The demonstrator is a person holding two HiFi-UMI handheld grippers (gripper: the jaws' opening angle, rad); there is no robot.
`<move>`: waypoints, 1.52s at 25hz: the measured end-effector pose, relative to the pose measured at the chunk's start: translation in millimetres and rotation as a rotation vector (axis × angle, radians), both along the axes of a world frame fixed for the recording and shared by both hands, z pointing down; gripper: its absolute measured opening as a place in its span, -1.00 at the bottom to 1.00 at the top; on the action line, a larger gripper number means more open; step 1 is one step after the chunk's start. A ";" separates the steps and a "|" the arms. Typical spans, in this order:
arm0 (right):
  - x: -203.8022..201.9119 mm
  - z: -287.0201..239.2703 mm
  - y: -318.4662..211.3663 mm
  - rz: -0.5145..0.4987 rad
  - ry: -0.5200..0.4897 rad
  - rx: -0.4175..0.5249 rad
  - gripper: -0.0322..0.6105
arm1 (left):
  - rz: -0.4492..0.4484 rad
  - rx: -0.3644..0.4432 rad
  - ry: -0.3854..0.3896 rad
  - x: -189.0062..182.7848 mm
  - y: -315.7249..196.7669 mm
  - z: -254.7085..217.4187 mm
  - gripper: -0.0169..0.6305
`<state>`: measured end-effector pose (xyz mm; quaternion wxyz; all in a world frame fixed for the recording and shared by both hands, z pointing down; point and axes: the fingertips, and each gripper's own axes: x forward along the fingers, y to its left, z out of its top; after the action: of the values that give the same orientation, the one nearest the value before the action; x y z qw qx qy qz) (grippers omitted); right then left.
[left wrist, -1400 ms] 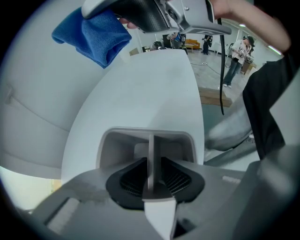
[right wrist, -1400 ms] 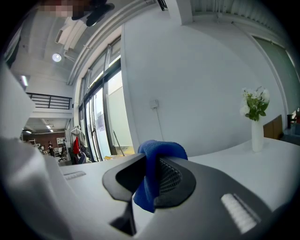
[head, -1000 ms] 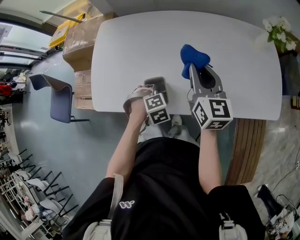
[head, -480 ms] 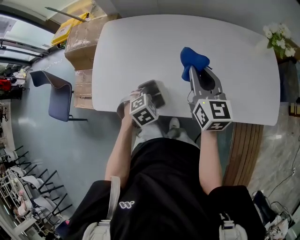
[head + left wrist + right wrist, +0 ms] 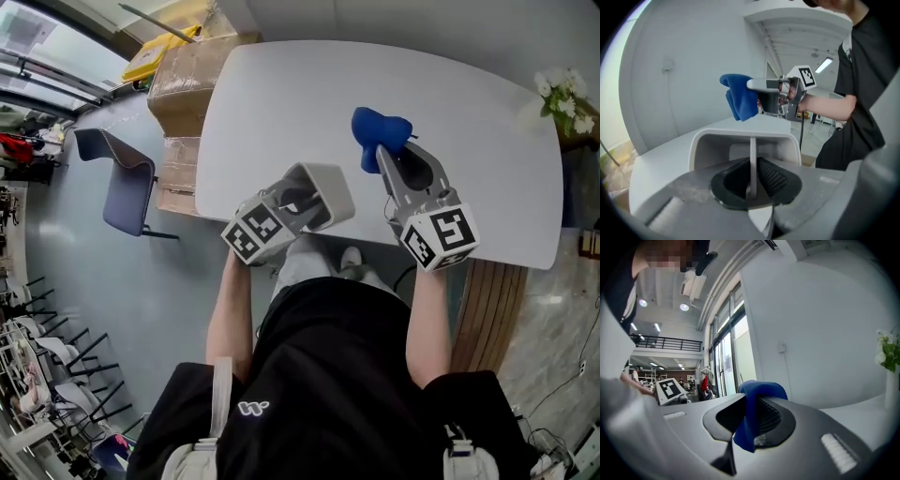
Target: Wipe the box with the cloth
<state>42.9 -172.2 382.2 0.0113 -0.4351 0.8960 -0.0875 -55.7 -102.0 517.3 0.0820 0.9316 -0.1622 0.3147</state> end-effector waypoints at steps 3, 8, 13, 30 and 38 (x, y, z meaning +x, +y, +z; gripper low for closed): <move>-9.4 -12.2 13.8 -0.123 0.030 0.058 -0.73 | -0.008 -0.002 0.089 0.1 1.4 -17.6 -0.78; -25.6 -25.1 42.5 -0.325 0.142 0.127 -0.73 | -0.026 -0.013 0.241 0.5 1.5 -49.0 -0.78; -35.1 -28.7 70.5 -0.491 0.199 0.134 -0.73 | -0.040 -0.003 0.302 5.0 -2.1 -63.2 -0.78; -66.5 -39.7 124.8 -0.756 0.229 0.169 -0.73 | -0.013 0.042 0.316 21.0 12.2 -93.1 -0.79; -78.1 -36.3 134.3 -0.824 0.305 0.180 -0.73 | 0.101 0.054 0.269 24.9 38.4 -88.5 -0.79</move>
<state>-35.2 -38.0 345.9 -0.1190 -0.0473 0.9900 0.0586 -30.8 -63.6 428.7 0.0618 0.9743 -0.1112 0.1860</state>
